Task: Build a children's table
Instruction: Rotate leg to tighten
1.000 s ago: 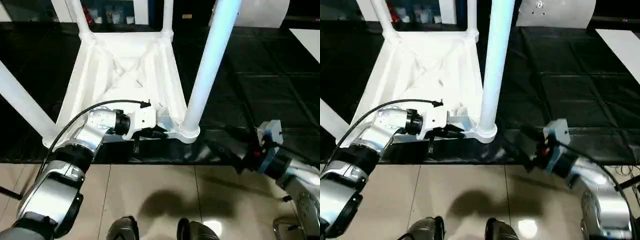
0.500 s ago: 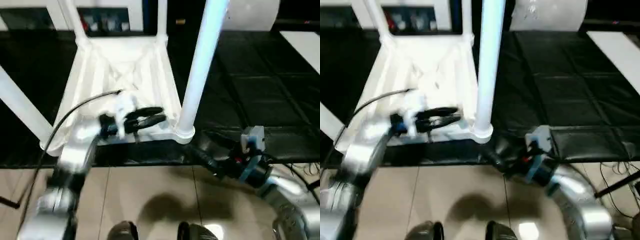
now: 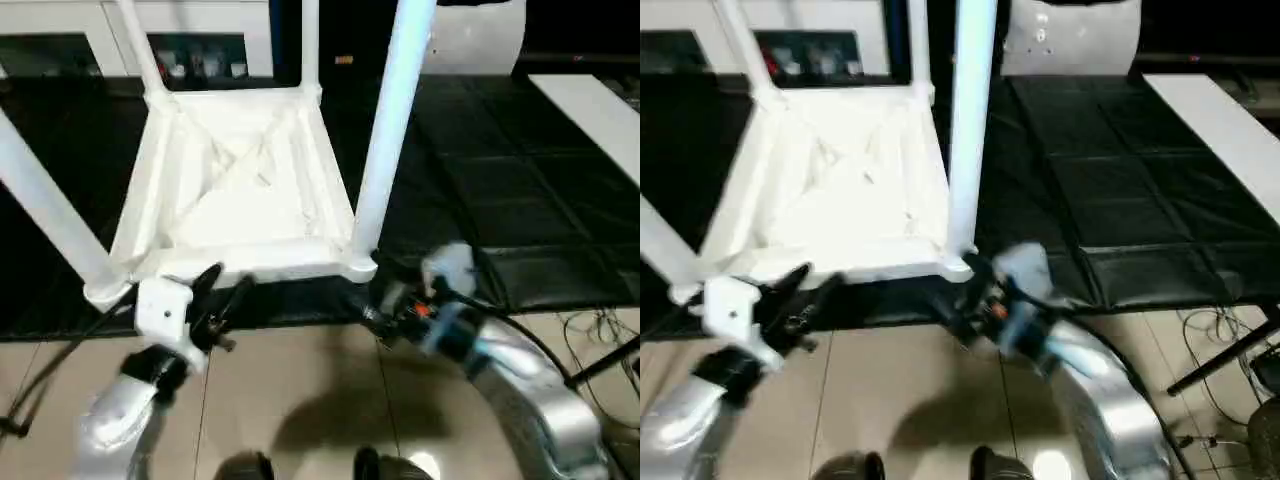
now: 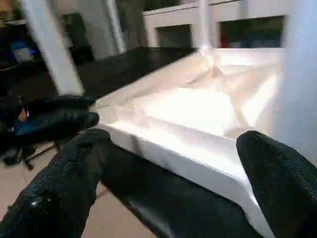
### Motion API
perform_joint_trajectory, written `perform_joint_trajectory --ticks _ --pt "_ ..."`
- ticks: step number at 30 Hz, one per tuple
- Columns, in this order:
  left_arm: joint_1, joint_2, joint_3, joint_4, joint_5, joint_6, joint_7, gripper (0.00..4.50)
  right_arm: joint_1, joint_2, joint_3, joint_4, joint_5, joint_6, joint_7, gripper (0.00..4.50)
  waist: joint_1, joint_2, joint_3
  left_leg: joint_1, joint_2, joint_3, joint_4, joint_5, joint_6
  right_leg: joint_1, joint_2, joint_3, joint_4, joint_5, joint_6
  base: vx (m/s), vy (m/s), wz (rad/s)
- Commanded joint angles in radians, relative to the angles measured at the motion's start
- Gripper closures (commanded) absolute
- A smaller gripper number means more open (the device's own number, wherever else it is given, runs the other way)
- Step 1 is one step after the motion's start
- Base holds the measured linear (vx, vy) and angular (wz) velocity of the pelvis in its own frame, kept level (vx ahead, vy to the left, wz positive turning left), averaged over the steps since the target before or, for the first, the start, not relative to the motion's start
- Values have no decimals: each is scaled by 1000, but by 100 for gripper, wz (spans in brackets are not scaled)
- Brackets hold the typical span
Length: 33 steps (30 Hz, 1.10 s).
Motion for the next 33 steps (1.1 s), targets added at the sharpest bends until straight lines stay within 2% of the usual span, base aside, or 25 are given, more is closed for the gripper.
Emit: perform_joint_trajectory --ticks 1,2,3,4,5,6,8,9,11,13,14,16,17,20,22,23,24,25,26,27,28,29,31,32,33 --pt "26 -31 23 -30 20 48 79 175 -15 4 -3 36 -18 -16 -22 0 12 -23 -55 58 26 -52 -58 -620 -91 -46 -77 89 -145 -637 41 28 -91 7" --pt "35 -31 22 -45 22 63 104 175 -13 7 2 47 -25 -27 -26 0 13 -14 -29 41 -39 -106 102 -165 -10 -71 -146 139 -262 -1001 32 65 -63 -14" --pt "35 -31 22 -45 22 63 104 162 -13 7 2 47 -25 -27 -26 0 31 -4 -39 -13 -21 -134 62 -73 -1 3 -151 132 -228 -873 17 0 0 0" --pt "38 -24 15 -48 47 73 126 154 -14 22 7 59 -45 -37 -60 0 35 10 -43 -4 6 -140 18 -118 -25 6 -131 111 -207 -738 -17 0 0 0" --pt "37 -26 14 -49 54 81 138 148 -14 28 7 61 -49 -35 -72 0 17 8 -54 16 26 -129 -35 -280 -50 -17 -49 79 -159 -508 -66 0 0 0" --pt "33 -30 14 -50 64 93 155 144 -16 35 8 63 -54 -30 -90 0 9 24 -58 8 36 -129 -56 -348 -43 -2 -44 78 -144 -330 -109 0 0 0" --pt "5 -48 7 -36 70 109 180 133 -14 45 13 53 -66 -6 -127 0 -3 42 -72 -4 50 -135 -68 -323 -26 17 -49 70 -137 -138 -152 0 0 0" --pt "-1 -51 4 -27 67 102 179 121 -9 44 15 47 -70 -3 -130 0 -9 38 -68 -3 48 -129 -72 -379 -34 14 -49 71 -146 -141 -156 0 0 0" --pt "-5 -64 -2 -16 63 86 180 113 1 36 16 45 -75 -9 -133 0 -16 30 -68 -5 41 -122 -72 -399 -37 17 -59 76 -158 -179 -151 0 0 0" --pt "4 -76 -1 -9 59 74 196 100 8 28 14 49 -87 -24 -136 0 -22 25 -69 -10 39 -118 -71 -381 -29 19 -63 77 -164 -206 -138 0 0 0" --pt "12 -81 1 -6 58 71 206 89 10 22 13 53 -94 -30 -134 0 -25 20 -72 -11 39 -115 -69 -351 -18 21 -66 79 -165 -195 -137 0 0 0" --pt "46 -79 -1 0 44 34 198 72 3 0 24 70 -114 -66 -110 0 -31 20 -74 -18 39 -114 -70 -306 -2 26 -63 77 -165 -164 -138 0 0 0" --pt "79 -65 -11 4 42 -1 178 72 -21 -13 28 90 -120 -92 -87 0 -34 11 -77 -20 39 -110 -66 -276 17 27 -66 76 -166 -155 -141 0 0 0" --pt "106 -63 -8 7 24 -33 159 37 -56 -11 31 105 -99 -97 -57 0 -38 14 -78 -14 40 -105 -62 -256 36 21 -62 78 -167 -133 -156 0 0 0" --pt "136 -59 -2 12 23 -44 149 32 -96 -6 42 122 -88 -97 -38 0 -39 12 -80 -16 43 -103 -61 -209 51 24 -60 77 -158 -51 -175 0 0 0" --pt "146 -57 -2 13 29 -46 150 27 -110 -4 45 129 -88 -100 -34 0 -40 11 -76 -13 45 -99 -64 -233 54 19 -58 76 -159 -58 -183 0 0 0" --pt "153 -66 4 12 34 -58 170 19 -128 3 42 143 -85 -104 -36 0 -40 2 -73 -13 46 -97 -65 -240 54 20 -59 77 -161 -69 -180 0 0 0" --pt "160 -82 15 10 33 -68 192 8 -148 11 38 160 -84 -109 -39 0 -40 3 -73 -14 46 -96 -66 -244 53 20 -61 77 -160 -80 -182 0 0 0" --pt "165 -88 20 9 29 -79 203 8 -157 13 36 170 -83 -114 -40 0 -39 8 -72 -10 48 -94 -67 -253 46 17 -60 78 -162 -99 -182 0 0 0" --pt "175 -100 30 7 14 -98 217 8 -175 20 30 189 -75 -120 -35 0 -39 1 -71 -8 50 -92 -68 -266 39 15 -59 78 -164 -110 -179 0 0 0" --pt "188 -104 35 2 -3 -103 215 8 -183 24 26 197 -65 -117 -29 0 -36 4 -70 -8 50 -93 -69 -272 34 15 -60 79 -163 -117 -179 0 0 0" --pt "214 -107 39 -3 -21 -114 205 8 -192 25 24 205 -60 -122 -21 0 -32 0 -69 -7 51 -93 -71 -289 26 13 -60 80 -164 -133 -166 0 0 0" --pt "250 -116 41 -10 -34 -117 202 8 -206 29 15 229 -65 -137 -27 0 -30 0 -71 -5 52 -92 -73 -295 18 11 -59 80 -164 -130 -160 0 0 0" --pt "263 -122 48 -9 -29 -127 214 8 -223 33 1 261 -79 -158 -50 0 -31 -6 -71 -6 52 -91 -75 -300 12 12 -58 80 -165 -123 -153 0 0 0" --pt "264 -124 51 -8 -28 -130 219 8 -229 35 -5 271 -83 -164 -59 0 -30 -4 -71 -5 52 -91 -75 -305 10 10 -59 80 -165 -126 -155 0 0 0"
